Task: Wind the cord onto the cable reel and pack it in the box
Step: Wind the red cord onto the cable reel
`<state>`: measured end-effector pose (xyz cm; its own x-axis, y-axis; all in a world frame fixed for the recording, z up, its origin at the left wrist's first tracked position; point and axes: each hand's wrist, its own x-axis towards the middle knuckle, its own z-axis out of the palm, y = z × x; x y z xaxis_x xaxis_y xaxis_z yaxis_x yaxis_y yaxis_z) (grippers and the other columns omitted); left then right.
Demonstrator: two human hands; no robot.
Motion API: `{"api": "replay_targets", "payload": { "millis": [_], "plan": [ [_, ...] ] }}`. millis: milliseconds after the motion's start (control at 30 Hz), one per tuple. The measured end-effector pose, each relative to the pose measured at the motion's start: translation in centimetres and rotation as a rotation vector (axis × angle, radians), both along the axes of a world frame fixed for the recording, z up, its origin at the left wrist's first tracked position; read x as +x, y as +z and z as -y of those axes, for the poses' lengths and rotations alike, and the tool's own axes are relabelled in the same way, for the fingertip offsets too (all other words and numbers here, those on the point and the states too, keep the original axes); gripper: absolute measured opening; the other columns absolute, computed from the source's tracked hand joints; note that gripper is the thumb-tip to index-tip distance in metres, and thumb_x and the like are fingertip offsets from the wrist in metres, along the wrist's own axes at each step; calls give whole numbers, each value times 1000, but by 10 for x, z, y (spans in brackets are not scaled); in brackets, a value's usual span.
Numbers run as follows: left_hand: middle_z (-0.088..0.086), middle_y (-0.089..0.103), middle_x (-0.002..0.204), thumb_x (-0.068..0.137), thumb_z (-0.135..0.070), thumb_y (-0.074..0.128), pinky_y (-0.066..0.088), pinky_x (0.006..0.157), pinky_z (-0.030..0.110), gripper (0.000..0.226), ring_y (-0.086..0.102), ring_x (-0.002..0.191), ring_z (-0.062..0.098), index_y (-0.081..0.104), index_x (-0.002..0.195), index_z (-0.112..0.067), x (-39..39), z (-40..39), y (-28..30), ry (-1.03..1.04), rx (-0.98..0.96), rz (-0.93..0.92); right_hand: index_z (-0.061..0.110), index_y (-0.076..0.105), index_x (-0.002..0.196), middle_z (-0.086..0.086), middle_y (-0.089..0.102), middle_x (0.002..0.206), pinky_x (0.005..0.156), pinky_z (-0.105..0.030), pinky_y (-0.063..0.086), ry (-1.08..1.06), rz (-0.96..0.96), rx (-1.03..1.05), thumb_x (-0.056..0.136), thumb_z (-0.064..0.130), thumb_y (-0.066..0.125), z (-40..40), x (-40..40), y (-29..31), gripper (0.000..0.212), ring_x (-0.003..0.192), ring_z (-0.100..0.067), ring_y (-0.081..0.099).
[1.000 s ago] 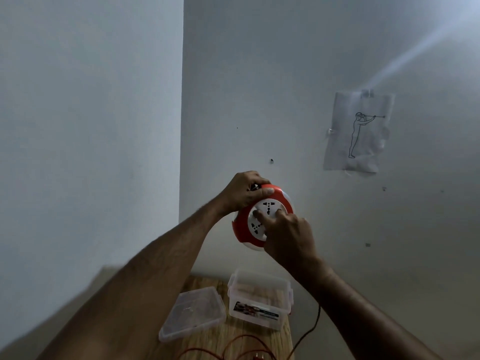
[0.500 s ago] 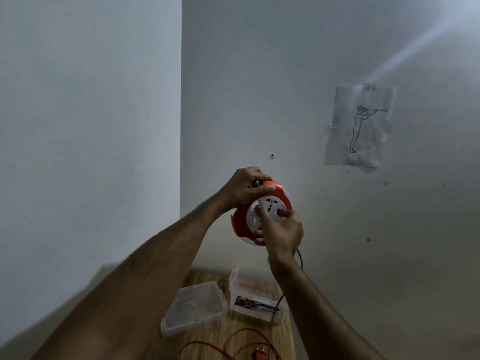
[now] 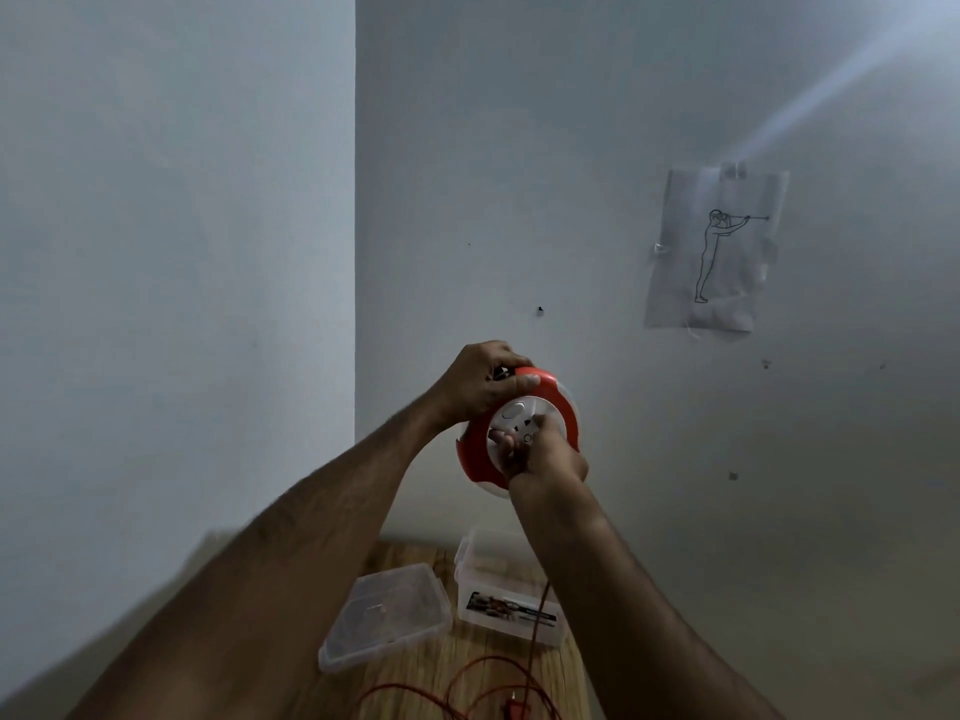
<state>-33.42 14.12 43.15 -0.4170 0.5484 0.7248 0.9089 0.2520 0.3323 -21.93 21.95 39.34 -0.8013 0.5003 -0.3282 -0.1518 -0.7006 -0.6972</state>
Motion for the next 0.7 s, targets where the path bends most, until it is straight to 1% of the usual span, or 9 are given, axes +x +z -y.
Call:
{"api": "replay_targets", "payload": {
  "millis": [67,100,167,267,333,400,500,600,700],
  "plan": [
    [-3,63,88,92,-36,66,47,69,15,32,60,78,3,72,110,-10,-1,2,2,0,23,5,0,58,114,-16,73,84,60,-32,61,6,-32,216,98,22,62,0,5,-1,28,73,-24,74],
    [-3,63,89,92,-36,65,48,70,15,33,61,79,4,72,110,-10,0,3,3,0,28,4,3,61,109,-13,74,80,59,-32,61,-31,-60,430,99,22,61,0,7,-4,21,68,-20,74],
    [-3,64,89,92,-37,65,49,71,16,34,61,79,4,72,111,-10,0,5,5,1,23,4,11,64,107,-6,76,87,64,-35,63,-213,-155,1065,97,25,64,-6,7,-17,17,67,-12,73],
    [-1,66,91,92,-37,65,53,72,20,33,63,81,6,72,110,-10,1,8,7,-9,14,10,12,61,124,-14,69,111,63,-30,62,-456,-271,2051,89,23,73,-26,4,-35,38,72,-19,70],
    [3,68,92,91,-36,66,54,73,25,32,65,83,9,72,110,-10,0,10,8,-22,17,18,13,53,140,-26,58,128,57,-31,61,-440,-212,2399,80,15,80,-35,6,-43,65,69,-28,70],
    [4,68,92,91,-36,66,54,73,25,31,65,83,11,73,109,-11,-1,11,7,-24,18,25,19,45,149,-32,47,139,54,-32,60,-388,-168,2514,79,7,76,-41,12,-45,77,69,-30,69],
    [4,67,90,91,-35,66,51,71,22,31,63,80,10,73,109,-10,-1,11,6,-21,5,16,25,37,151,-33,46,140,47,-27,53,-349,-150,2574,79,4,74,-53,15,-40,84,64,-25,66],
    [1,66,90,91,-36,66,52,72,20,33,62,79,4,72,111,-10,2,8,6,-19,-6,19,22,37,146,-34,51,133,40,-24,48,-345,-133,2604,77,11,81,-61,13,-35,82,53,-21,62],
    [4,67,92,91,-37,65,55,74,27,34,63,81,8,72,112,-10,3,5,8,-16,-22,15,20,36,145,-34,52,131,42,-29,52,-307,-163,2662,81,14,79,-66,8,-36,78,52,-24,63]
  ]
}}
